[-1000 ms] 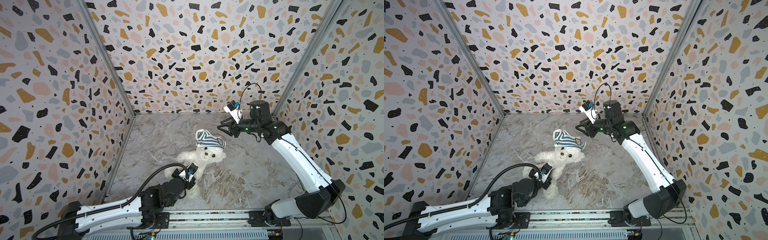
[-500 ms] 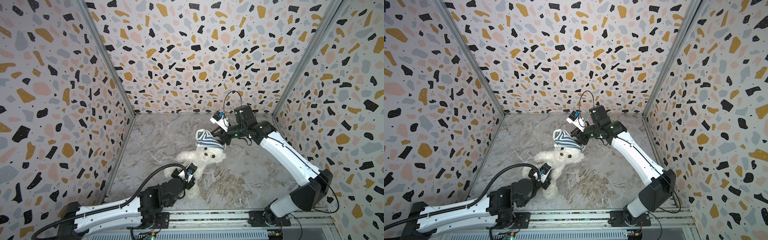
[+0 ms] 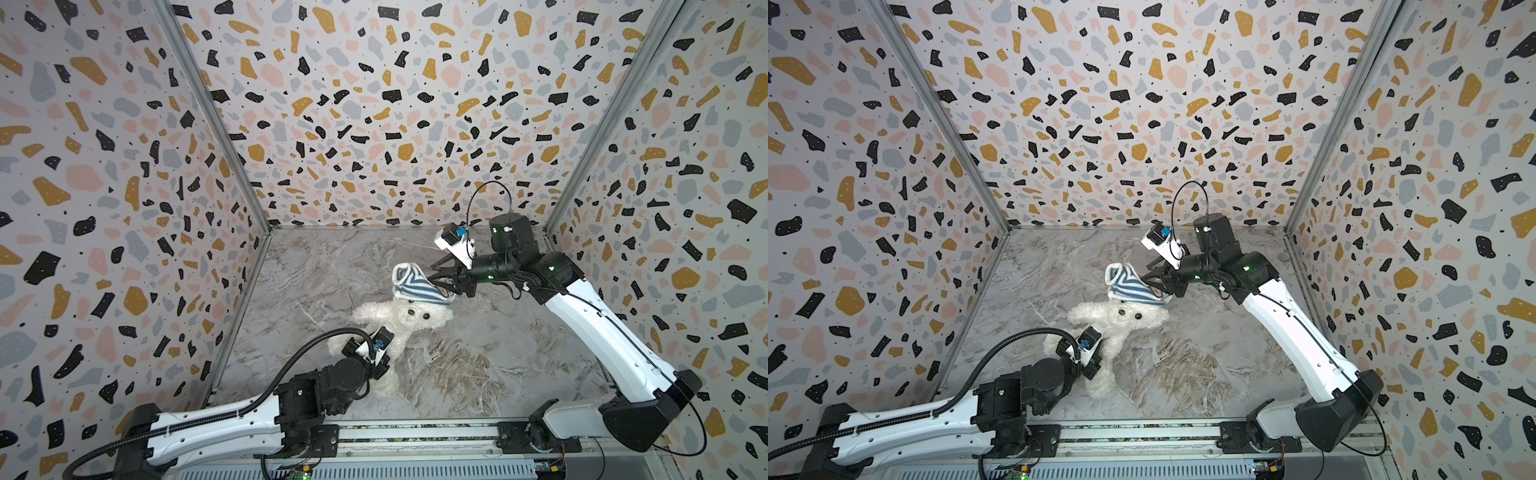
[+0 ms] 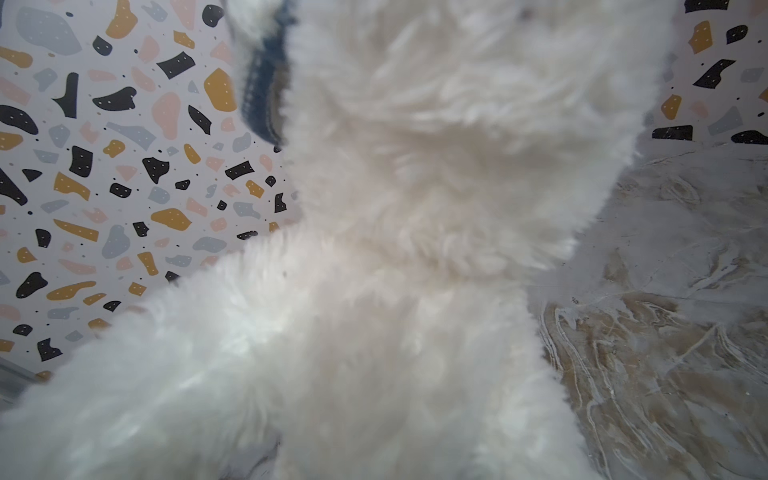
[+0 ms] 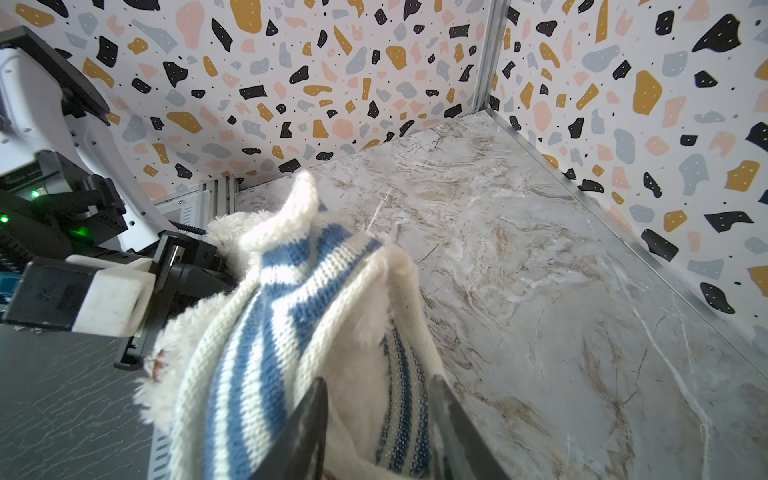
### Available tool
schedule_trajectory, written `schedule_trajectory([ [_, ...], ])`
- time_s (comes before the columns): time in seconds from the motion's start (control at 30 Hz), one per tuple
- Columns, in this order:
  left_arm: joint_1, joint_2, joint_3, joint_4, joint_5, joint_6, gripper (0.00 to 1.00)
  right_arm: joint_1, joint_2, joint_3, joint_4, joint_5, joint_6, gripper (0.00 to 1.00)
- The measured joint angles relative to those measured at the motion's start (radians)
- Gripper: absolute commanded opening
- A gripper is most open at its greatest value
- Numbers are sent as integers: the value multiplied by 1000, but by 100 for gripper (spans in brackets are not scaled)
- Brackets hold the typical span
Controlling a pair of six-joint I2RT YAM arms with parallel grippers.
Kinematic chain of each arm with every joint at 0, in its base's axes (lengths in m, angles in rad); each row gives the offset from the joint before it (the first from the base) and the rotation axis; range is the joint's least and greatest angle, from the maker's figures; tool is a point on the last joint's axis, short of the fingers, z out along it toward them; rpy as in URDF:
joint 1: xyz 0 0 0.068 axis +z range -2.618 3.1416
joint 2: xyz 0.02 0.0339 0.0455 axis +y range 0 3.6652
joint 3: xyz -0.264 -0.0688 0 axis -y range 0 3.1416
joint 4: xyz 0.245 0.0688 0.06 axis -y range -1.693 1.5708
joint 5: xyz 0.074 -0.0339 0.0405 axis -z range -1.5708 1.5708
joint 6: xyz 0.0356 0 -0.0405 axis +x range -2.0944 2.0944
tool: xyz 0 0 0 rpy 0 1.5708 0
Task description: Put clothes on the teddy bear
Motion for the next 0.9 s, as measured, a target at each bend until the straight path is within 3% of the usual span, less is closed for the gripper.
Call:
schedule_trajectory([
  [0.47,0,1,0,-16,-23,8,0,51,-6,-31,-54,-9,3,47],
  [0.9,0,2,0,-10,-41,21,0,94,-106,-71,-88,9,31,47],
])
